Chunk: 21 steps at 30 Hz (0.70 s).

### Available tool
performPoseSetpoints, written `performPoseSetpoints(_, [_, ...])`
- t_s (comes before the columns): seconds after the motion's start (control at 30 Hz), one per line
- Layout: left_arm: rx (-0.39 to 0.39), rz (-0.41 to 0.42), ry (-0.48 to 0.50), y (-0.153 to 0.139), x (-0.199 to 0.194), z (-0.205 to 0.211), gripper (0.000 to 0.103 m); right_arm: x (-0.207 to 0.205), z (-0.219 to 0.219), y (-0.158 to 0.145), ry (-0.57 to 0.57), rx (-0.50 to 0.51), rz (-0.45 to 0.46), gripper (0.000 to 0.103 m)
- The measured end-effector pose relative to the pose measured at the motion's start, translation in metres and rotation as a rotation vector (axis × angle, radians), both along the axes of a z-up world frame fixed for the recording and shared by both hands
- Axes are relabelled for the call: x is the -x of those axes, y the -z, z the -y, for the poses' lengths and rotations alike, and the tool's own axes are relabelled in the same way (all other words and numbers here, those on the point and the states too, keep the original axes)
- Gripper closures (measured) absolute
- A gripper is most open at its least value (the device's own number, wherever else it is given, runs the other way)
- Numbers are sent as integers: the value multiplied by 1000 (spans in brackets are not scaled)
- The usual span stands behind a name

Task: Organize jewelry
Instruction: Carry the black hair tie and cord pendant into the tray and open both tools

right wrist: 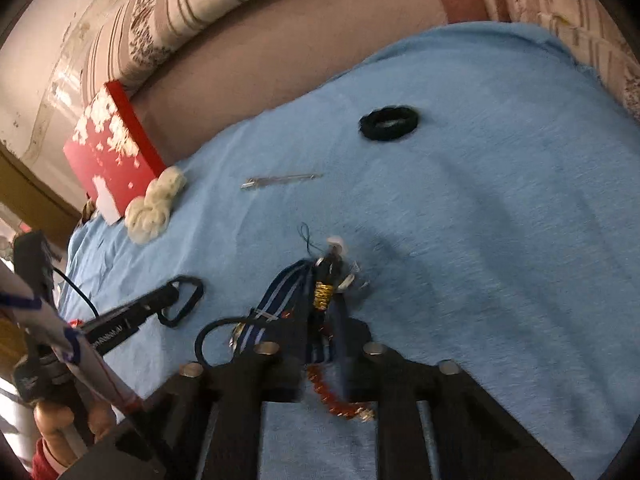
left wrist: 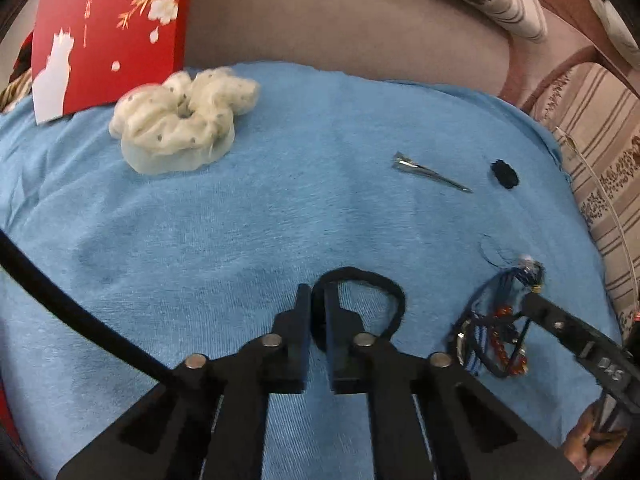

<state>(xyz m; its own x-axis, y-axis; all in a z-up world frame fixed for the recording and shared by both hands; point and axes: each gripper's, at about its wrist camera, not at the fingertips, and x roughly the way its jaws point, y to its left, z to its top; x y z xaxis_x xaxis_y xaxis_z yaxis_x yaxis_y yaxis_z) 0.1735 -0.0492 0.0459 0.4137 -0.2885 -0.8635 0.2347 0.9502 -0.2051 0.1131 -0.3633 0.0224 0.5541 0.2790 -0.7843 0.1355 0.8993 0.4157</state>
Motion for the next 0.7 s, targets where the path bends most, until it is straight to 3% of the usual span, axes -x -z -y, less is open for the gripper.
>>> performPoseSetpoints(0.17, [83,13,-4,-30,29,-21,99,24,-9,-22,-29,20,63,95])
performPoseSetpoints(0.4, [128,78,-37,-80,91,-68,99,72,-26,-70,-70,12,140,95])
performPoseSetpoints(0.53, [79,129,-97,-99,126,-108,99,96,-46,-95,-107,-11,170,95])
performPoseSetpoints(0.7, [27,151,-228,-99,158,-175,99,112,-90,-118,-193,5,201,95])
